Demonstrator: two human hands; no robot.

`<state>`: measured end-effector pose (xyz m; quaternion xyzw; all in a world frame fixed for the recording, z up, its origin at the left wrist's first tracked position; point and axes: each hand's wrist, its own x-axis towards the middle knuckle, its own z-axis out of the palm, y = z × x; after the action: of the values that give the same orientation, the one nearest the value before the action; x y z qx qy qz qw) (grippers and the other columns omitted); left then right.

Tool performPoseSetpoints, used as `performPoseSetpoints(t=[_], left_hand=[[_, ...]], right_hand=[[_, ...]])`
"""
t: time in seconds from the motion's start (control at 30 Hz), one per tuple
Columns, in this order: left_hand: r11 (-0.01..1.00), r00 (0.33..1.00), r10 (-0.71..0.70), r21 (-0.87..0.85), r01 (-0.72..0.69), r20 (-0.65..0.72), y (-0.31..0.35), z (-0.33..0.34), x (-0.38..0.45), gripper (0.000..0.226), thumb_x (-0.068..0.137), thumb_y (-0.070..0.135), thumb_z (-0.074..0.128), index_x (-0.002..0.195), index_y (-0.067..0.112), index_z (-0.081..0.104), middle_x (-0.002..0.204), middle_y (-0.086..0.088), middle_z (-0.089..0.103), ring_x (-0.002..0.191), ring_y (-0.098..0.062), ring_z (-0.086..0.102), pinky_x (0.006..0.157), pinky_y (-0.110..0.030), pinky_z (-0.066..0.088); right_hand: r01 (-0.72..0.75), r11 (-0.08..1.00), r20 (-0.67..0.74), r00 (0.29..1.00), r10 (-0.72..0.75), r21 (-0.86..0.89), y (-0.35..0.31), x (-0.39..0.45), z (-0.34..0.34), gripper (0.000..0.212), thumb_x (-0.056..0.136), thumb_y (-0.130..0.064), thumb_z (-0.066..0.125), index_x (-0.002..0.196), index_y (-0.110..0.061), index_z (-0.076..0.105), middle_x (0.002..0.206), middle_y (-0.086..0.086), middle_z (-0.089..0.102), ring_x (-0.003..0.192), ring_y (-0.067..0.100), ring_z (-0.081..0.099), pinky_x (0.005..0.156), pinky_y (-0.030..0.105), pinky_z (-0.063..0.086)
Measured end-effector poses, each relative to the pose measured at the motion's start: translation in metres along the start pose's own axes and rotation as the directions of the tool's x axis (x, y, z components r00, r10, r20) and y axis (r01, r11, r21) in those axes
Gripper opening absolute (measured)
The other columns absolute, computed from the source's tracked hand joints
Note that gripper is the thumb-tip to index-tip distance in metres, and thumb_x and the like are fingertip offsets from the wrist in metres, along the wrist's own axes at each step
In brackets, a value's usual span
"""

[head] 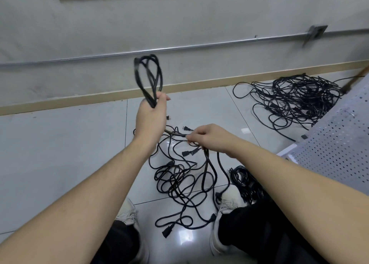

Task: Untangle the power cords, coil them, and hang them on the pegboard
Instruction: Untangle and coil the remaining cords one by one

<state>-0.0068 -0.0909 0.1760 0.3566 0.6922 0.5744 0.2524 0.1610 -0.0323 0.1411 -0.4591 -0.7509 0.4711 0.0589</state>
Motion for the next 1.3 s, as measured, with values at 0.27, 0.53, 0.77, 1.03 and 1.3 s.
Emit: performPoseSetpoints(t=[0.27,0.53,0.77,1.03,1.3], left_hand=[[0.879,0.975,0.092,0.443,-0.176,0.204,-0.011,-0.007,0.010,0.038,0.101,0.053,0.049,0.076,0.029,0.066,0.070,0.002,0.048,0.055,-0.012,0.049,0.056,-0.030,0.032],[0.878,0.933,-0.083,0.468,-0.098,0.351,-0.001,0.004,-0.011,0.062,0.099,0.066,0.044,0.071,0.016,0.068,0.058,0.008,0.059,0.063,-0.013,0.057,0.060,-0.031,0.038],[0.964,0.781,-0.163,0.266,-0.004,0.603,0.008,0.003,-0.021,0.052,0.082,0.066,0.071,0.062,0.020,0.054,0.051,0.010,0.041,0.048,-0.010,0.037,0.052,-0.026,0.037],[0.985,0.841,-0.164,0.037,0.170,0.515,0.006,0.001,-0.020,0.045,0.096,0.031,0.069,0.059,0.024,0.043,0.056,0.007,0.037,0.055,-0.011,0.036,0.051,-0.024,0.035],[0.732,0.809,-0.276,-0.432,0.526,0.518,0.014,-0.002,-0.013,0.050,0.100,0.035,0.060,0.054,0.024,0.043,0.069,0.006,0.034,0.053,-0.008,0.031,0.044,-0.017,0.029]], right_hand=[[0.229,0.972,-0.135,0.963,-0.233,-0.046,-0.011,-0.005,-0.003,0.022,0.095,-0.035,0.069,0.073,-0.036,0.066,0.061,-0.026,0.062,0.061,-0.005,0.054,0.063,0.013,0.039],[0.359,0.910,-0.300,0.909,-0.289,0.208,-0.023,-0.020,-0.017,0.013,0.082,-0.023,0.085,0.074,-0.020,0.075,0.060,-0.006,0.063,0.057,0.002,0.049,0.060,0.016,0.039],[0.355,0.890,-0.342,0.905,-0.252,0.286,-0.017,-0.025,-0.036,0.031,0.080,-0.018,0.086,0.066,-0.012,0.058,0.051,-0.011,0.045,0.047,0.004,0.034,0.048,0.015,0.028],[0.329,0.789,-0.306,0.933,-0.189,0.519,-0.011,-0.007,-0.042,0.025,0.107,-0.023,0.038,0.085,-0.021,0.050,0.074,0.003,0.057,0.063,0.015,0.046,0.061,0.029,0.031],[0.215,0.870,0.103,0.952,-0.287,0.443,0.006,-0.005,-0.023,0.026,0.106,-0.004,0.041,0.100,-0.018,0.062,0.078,-0.001,0.058,0.062,0.009,0.039,0.054,0.019,0.029]])
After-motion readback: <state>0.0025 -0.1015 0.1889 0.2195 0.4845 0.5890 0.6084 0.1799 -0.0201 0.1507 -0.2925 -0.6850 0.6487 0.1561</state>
